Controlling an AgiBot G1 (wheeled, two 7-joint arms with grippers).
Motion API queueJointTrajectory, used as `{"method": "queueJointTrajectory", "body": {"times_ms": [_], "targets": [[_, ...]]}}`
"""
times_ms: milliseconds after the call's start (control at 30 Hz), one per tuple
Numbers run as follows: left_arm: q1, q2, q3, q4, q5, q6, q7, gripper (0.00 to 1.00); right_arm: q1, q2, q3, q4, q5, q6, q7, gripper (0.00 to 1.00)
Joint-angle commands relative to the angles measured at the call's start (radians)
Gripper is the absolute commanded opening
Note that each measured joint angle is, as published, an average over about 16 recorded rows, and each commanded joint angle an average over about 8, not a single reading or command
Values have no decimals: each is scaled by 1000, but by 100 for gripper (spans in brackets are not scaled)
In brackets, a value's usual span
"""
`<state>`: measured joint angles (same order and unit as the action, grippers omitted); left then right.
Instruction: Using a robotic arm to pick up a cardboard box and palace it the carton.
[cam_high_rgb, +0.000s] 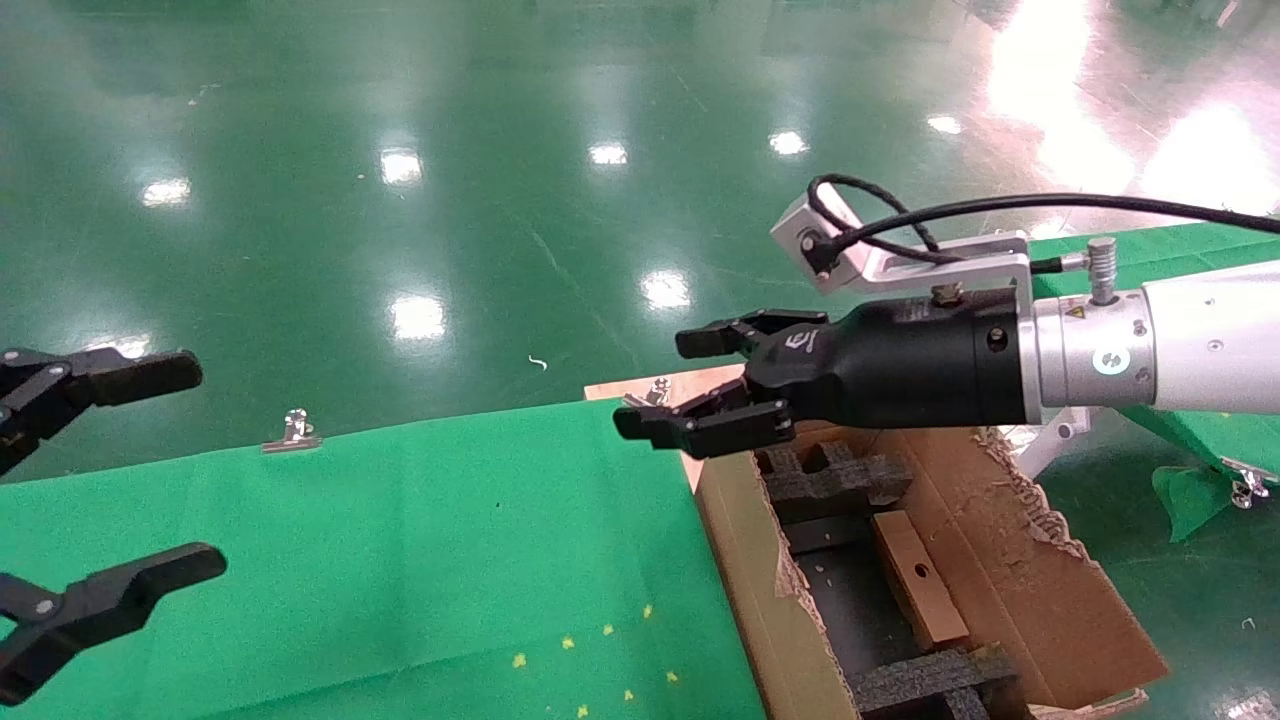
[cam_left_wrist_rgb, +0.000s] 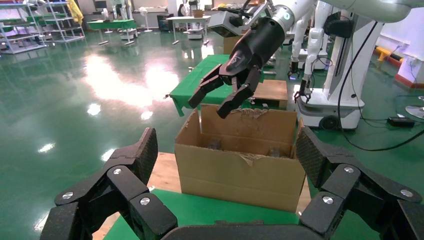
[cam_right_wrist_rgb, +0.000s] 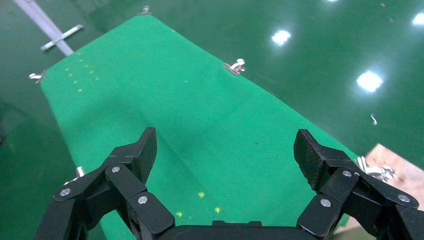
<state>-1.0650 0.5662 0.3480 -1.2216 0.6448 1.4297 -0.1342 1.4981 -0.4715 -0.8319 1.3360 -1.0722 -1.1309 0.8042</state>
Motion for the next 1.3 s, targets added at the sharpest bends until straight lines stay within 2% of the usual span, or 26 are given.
{"method": "queueJointTrajectory", "body": {"times_ms": [33, 1300], "targets": [[0, 0, 0, 0, 0, 0, 0, 100, -20, -7, 26, -2, 16, -17, -30, 100], [0, 0, 0, 0, 0, 0, 0, 100, -398, -131, 519, -49, 321, -343, -579, 100]]}}
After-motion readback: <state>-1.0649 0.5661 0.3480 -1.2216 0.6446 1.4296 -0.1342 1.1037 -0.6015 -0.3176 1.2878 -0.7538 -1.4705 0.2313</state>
